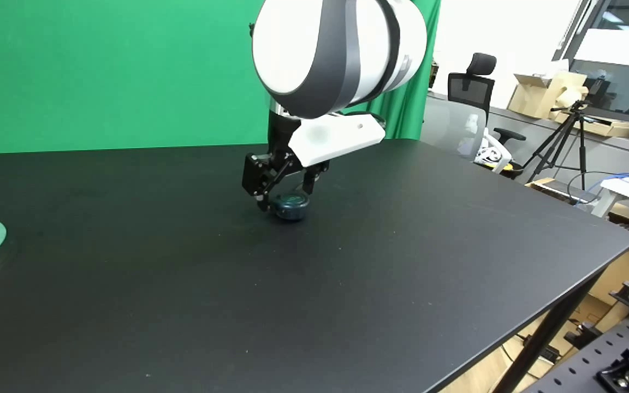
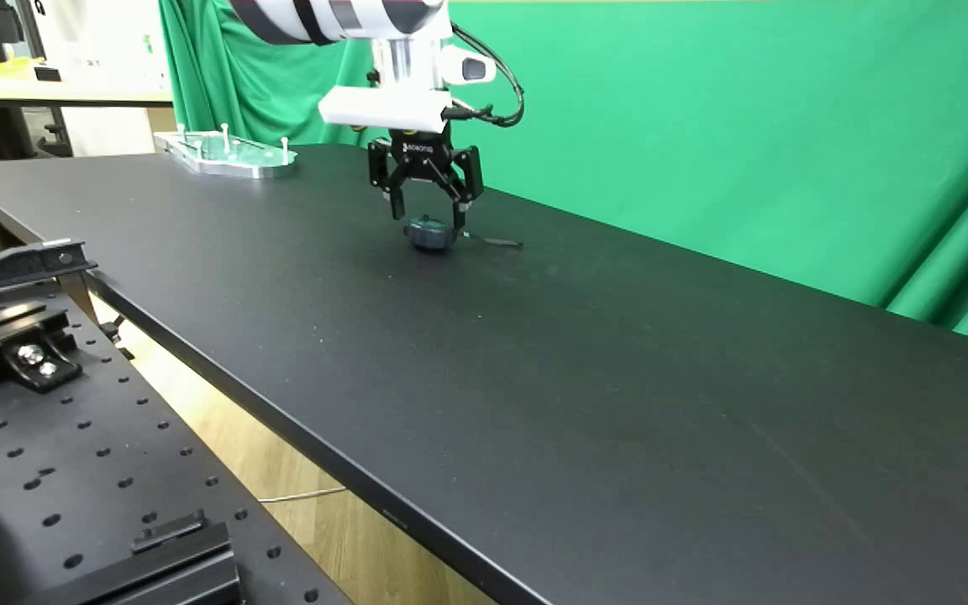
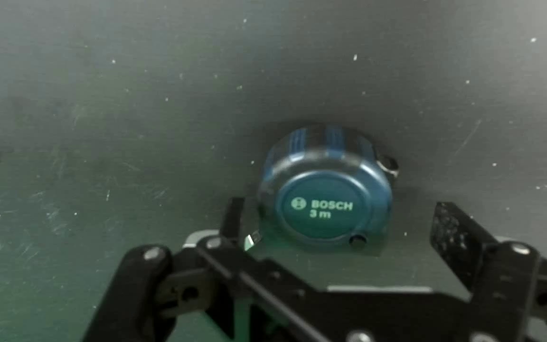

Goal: Move the object forward towards the left

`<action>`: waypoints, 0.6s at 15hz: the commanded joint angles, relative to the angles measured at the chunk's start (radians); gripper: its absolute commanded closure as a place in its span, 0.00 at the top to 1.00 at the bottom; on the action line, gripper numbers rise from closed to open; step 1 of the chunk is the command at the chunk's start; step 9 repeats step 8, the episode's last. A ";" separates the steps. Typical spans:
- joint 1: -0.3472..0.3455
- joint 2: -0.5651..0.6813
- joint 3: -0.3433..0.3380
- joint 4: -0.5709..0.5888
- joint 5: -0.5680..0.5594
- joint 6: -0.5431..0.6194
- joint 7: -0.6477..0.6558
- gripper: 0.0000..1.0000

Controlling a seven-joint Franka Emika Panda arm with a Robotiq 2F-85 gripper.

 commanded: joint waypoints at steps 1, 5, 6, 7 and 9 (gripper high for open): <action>0.093 -0.095 -0.100 -0.064 -0.073 -0.037 0.124 1.00; 0.105 -0.159 -0.111 -0.101 -0.128 -0.085 0.179 1.00; 0.076 -0.177 -0.078 -0.112 -0.119 -0.103 0.164 1.00; 0.050 -0.192 -0.048 -0.122 -0.112 -0.120 0.151 1.00; 0.020 -0.205 -0.014 -0.130 -0.099 -0.145 0.141 1.00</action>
